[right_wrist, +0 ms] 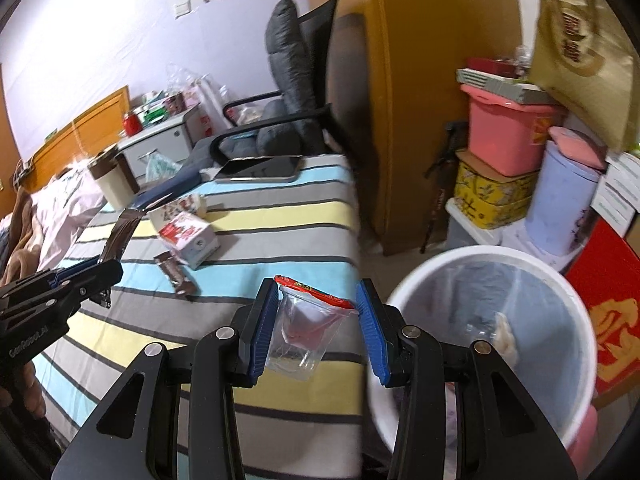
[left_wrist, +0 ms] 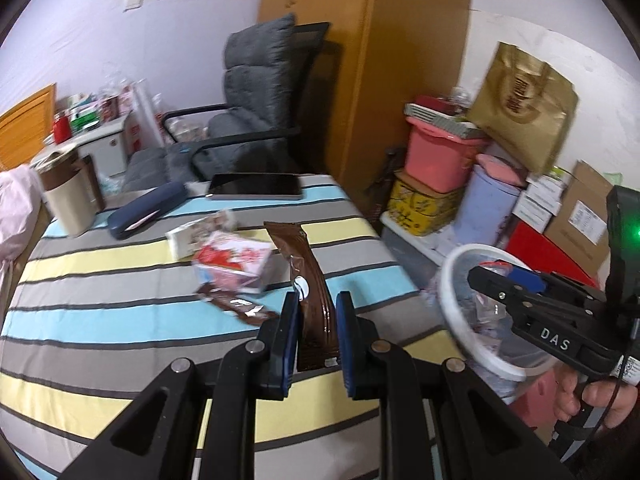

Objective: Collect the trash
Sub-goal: 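Carry wrapper and plastic cup over the bin and open both tools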

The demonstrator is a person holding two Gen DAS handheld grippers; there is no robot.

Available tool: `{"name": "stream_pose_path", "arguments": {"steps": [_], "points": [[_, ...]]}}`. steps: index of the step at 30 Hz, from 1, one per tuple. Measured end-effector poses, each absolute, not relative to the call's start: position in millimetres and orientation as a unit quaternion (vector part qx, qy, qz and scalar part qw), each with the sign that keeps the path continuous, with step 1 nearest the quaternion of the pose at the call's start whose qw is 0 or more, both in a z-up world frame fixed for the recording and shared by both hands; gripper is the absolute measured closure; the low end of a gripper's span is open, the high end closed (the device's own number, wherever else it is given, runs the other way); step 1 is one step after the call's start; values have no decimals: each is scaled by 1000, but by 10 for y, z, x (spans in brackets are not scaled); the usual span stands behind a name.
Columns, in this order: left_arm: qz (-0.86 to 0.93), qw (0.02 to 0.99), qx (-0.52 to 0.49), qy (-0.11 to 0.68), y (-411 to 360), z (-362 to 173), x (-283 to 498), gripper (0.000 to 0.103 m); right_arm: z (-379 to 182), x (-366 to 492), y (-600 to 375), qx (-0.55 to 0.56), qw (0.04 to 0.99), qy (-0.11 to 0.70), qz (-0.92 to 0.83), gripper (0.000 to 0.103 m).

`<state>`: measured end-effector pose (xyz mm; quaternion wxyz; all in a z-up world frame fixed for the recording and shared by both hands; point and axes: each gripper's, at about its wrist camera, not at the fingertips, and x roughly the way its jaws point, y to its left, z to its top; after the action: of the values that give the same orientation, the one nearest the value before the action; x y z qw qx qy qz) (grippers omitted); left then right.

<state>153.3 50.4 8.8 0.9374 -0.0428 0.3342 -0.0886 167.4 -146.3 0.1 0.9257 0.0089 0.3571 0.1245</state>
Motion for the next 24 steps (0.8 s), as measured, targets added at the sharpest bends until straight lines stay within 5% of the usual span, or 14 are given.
{"name": "stream_pose_path", "arguments": {"steps": [24], "points": [[-221, 916, 10, 335, -1035, 148, 1592, 83, -13, 1438, -2597, 37, 933, 356, 24, 60]]}}
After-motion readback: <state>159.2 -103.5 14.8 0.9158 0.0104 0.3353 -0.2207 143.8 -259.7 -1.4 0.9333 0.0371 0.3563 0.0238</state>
